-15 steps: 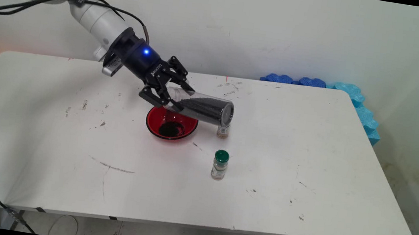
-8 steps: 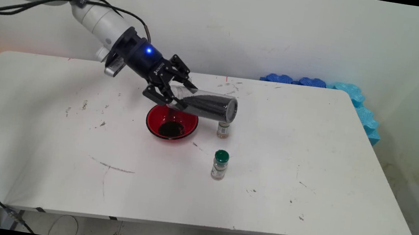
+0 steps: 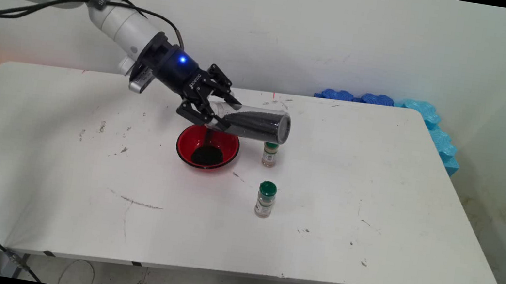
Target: Pour the black seasoning powder in the red bowl
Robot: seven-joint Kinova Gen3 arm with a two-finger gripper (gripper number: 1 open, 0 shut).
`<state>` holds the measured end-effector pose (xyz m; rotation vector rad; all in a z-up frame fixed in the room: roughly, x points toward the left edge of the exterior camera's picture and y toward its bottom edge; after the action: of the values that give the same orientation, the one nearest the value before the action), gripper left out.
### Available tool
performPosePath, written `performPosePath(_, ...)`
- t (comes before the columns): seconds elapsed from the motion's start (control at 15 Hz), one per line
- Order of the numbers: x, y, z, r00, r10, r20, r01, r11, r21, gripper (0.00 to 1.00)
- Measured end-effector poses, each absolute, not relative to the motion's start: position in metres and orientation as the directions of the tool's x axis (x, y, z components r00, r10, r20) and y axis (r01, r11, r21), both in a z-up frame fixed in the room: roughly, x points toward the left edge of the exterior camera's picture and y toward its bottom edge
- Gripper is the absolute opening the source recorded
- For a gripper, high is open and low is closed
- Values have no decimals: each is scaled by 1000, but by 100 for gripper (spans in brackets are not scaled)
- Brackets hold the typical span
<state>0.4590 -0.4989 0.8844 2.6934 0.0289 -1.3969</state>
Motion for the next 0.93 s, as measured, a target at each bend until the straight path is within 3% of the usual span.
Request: performPosePath(0.93, 463, -499, 885, 599, -81, -797, 57, -988, 144, 0)
